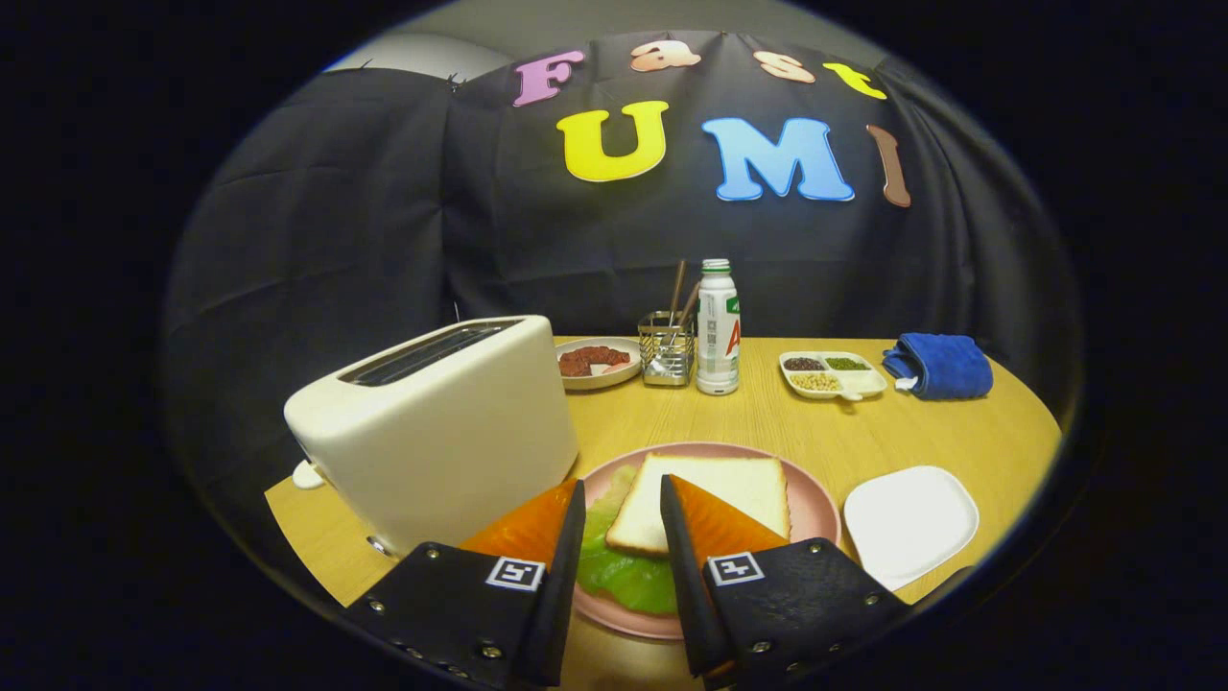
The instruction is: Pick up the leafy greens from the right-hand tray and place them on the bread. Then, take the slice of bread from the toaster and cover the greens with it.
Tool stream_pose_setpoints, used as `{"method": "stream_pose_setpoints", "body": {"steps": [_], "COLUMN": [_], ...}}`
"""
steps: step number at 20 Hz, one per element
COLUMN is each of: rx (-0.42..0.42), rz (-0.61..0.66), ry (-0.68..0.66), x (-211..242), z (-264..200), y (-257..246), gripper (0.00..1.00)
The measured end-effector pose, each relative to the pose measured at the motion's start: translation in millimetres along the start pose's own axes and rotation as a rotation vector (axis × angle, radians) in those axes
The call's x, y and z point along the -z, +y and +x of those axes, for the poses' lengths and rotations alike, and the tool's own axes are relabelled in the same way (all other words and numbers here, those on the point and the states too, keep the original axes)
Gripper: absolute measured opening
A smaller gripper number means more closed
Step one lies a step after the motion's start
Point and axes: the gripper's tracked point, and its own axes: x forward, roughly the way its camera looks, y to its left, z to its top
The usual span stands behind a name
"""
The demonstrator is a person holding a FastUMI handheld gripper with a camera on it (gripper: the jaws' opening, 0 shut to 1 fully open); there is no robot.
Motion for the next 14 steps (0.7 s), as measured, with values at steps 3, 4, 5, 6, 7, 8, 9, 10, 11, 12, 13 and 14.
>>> {"method": "stream_pose_setpoints", "body": {"steps": [3, 4, 5, 6, 7, 8, 9, 10, 11, 12, 13, 14], "rx": [0.019, 0.033, 0.048, 0.067, 0.094, 0.124, 0.154, 0.179, 0.200, 0.217, 0.232, 0.246], "rz": [-0.019, -0.030, -0.042, -0.061, -0.081, -0.105, -0.128, -0.148, -0.161, -0.169, -0.176, -0.185], "ry": [-0.060, -0.082, -0.102, -0.122, -0.145, -0.172, -0.196, -0.214, -0.227, -0.240, -0.251, -0.260], "x": [-34, -46, -56, -68, -79, -91, -100, -109, -114, -120, -126, -131], "z": [-18, -25, -31, -38, -44, -51, -59, -66, -73, -80, -88, -96], "y": [-20, -31, -43, -57, -74, -92, -109, -126, -142, -158, -172, -188], "gripper": [0.47, 0.47, 0.48, 0.47, 0.47, 0.47, 0.47, 0.47, 0.47, 0.47, 0.47, 0.47]}}
